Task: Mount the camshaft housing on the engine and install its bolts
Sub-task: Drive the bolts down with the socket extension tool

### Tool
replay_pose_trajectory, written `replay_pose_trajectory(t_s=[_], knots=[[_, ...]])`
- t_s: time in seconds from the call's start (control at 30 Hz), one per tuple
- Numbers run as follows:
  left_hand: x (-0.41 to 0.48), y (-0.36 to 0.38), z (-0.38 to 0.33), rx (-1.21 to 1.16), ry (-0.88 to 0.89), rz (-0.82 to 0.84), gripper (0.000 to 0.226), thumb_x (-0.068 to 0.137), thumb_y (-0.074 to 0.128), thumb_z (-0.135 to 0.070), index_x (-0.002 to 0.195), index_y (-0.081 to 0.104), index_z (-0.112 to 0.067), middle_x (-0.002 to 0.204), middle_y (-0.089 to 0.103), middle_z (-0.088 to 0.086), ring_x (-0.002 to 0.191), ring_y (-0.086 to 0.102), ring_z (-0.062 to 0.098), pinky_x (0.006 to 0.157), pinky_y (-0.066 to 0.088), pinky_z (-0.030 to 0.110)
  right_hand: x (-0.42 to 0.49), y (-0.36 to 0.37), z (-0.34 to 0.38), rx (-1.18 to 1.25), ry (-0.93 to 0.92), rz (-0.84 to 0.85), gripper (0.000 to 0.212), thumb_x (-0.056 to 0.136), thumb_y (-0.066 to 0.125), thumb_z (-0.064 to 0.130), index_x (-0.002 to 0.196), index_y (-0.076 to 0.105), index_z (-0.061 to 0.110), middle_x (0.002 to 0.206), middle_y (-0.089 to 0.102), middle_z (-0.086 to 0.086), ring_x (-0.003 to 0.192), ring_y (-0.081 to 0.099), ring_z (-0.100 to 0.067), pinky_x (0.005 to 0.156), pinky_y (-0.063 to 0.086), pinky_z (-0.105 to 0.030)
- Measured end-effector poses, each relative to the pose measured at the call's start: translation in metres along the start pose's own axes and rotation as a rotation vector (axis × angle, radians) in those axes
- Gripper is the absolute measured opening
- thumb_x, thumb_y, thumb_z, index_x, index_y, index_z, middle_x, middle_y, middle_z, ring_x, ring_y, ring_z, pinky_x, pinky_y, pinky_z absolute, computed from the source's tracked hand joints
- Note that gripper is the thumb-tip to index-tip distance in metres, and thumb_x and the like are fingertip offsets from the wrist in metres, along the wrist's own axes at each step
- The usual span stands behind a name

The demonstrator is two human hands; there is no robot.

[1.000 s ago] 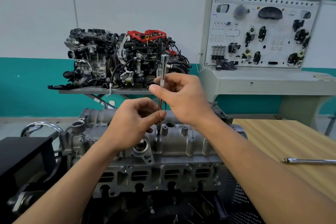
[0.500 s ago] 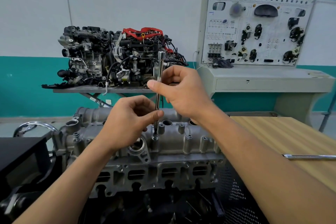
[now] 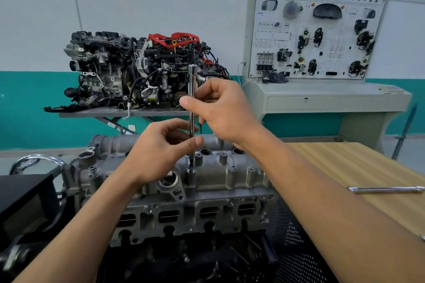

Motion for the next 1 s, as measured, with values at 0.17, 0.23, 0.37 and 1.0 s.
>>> replay_pose_trajectory(t_s=[0.17,0.23,0.37,1.0], knots=[[0.000,-0.003,0.000,-0.013,0.016,-0.075,0.018,0.079,0.077,-0.025,0.080,0.068,-0.009,0.073,0.076,0.007,0.062,0.066,0.006,0.057,0.050,0.014,0.002,0.001,0.002,-0.001,0.014,0.044,0.017,0.083,0.079,0.024,0.080,0.066,0.013,0.074,0.067,-0.006,0.052,0.055,-0.006,0.055,0.049,-0.022],[-0.001,-0.003,0.001,-0.026,0.014,-0.060,0.006,0.084,0.074,-0.018,0.083,0.071,-0.013,0.078,0.079,-0.001,0.068,0.072,0.003,0.054,0.047,0.008,0.001,0.005,0.006,0.006,0.015,0.120,0.012,0.086,0.075,0.022,0.087,0.069,0.013,0.078,0.068,-0.002,0.052,0.056,0.000,0.054,0.047,-0.017],[-0.003,-0.001,0.003,0.026,-0.005,0.016,0.012,0.094,0.065,-0.018,0.096,0.073,-0.026,0.089,0.079,-0.010,0.087,0.074,0.003,0.056,0.053,0.017,-0.002,0.012,0.008,-0.036,0.056,0.244,0.007,0.093,0.066,0.012,0.099,0.067,0.014,0.097,0.074,-0.008,0.055,0.060,-0.005,0.051,0.047,-0.017],[0.002,-0.005,0.006,0.007,-0.028,0.030,0.020,0.092,0.058,-0.032,0.099,0.075,-0.025,0.092,0.079,-0.006,0.085,0.073,0.007,0.069,0.056,0.031,-0.001,0.008,0.003,-0.127,0.059,0.210,0.006,0.093,0.064,0.022,0.091,0.064,0.016,0.088,0.073,-0.006,0.054,0.063,-0.007,0.060,0.056,-0.028]])
Point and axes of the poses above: each hand's wrist, its own x-axis towards the middle knuckle, its own y-axis out of the palm, z = x × y, the point moved 7 cm from there along x, towards the middle knuckle
